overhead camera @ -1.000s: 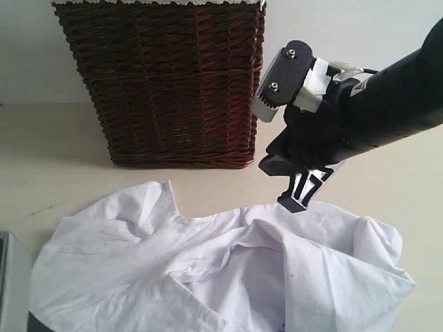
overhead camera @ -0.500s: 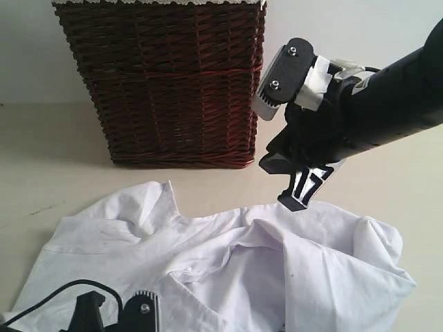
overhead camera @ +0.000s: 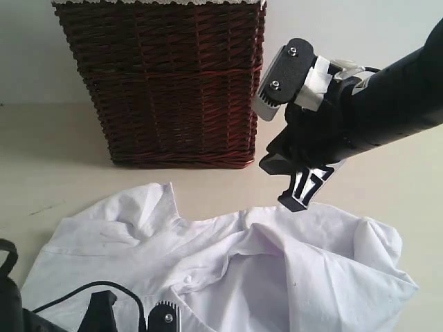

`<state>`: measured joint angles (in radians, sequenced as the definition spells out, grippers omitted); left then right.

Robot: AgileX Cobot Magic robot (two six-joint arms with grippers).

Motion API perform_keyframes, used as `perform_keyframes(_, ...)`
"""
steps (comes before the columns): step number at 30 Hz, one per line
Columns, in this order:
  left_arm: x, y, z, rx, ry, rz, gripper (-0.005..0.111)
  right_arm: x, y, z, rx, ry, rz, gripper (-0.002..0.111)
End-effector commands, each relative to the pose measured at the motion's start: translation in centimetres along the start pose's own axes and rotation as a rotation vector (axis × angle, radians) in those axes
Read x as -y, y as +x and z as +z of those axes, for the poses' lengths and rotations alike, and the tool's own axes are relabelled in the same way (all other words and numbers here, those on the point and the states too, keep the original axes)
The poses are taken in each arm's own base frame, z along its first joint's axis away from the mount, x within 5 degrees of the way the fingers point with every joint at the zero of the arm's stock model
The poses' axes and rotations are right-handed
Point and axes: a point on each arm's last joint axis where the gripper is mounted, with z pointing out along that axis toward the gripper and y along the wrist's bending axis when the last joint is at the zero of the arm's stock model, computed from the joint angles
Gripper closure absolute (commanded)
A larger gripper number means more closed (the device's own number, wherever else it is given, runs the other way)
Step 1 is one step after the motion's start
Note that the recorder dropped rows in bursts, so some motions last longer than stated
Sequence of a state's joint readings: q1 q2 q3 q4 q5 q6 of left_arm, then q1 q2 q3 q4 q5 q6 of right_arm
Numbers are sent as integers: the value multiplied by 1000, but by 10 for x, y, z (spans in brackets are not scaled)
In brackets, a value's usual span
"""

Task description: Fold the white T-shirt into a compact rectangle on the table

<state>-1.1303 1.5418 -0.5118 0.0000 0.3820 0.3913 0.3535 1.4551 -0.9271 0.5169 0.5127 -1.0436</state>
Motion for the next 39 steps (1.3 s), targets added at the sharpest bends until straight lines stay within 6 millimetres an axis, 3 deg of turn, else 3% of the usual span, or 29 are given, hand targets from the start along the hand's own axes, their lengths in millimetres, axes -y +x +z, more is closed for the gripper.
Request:
perform_keyframes(1,-7,-15,-25,-21,-10,30,97,0,1,-3,-5,-6,10,82)
perform_keyframes(8,-24,-27,-89,-4,-152,88,95,-2,5,-3,-54,-20,-16,81)
perform_keyframes(14,-24,-16,-117,-24,-197,95,95,0,7,-3,-70,-6,-6,65)
perform_keyframes(20,-21,-11,-122,-31,-186,81,95,-9,9,-3,-92,-97,52,65)
perform_keyframes(26,-38,-11,-125,-20,-316,72,95,-49,-1,7,-79,-417,9,65)
perform_keyframes(29,-53,-4,-127,-33,-373,8,95,-69,-8,13,-67,-490,-34,68)
perform_keyframes(35,-58,-1,-126,7,-334,-64,95,-85,-10,48,-90,-424,-100,89)
perform_keyframes(39,-53,-5,-130,72,-296,-44,95,-76,-5,76,-125,-264,-31,90)
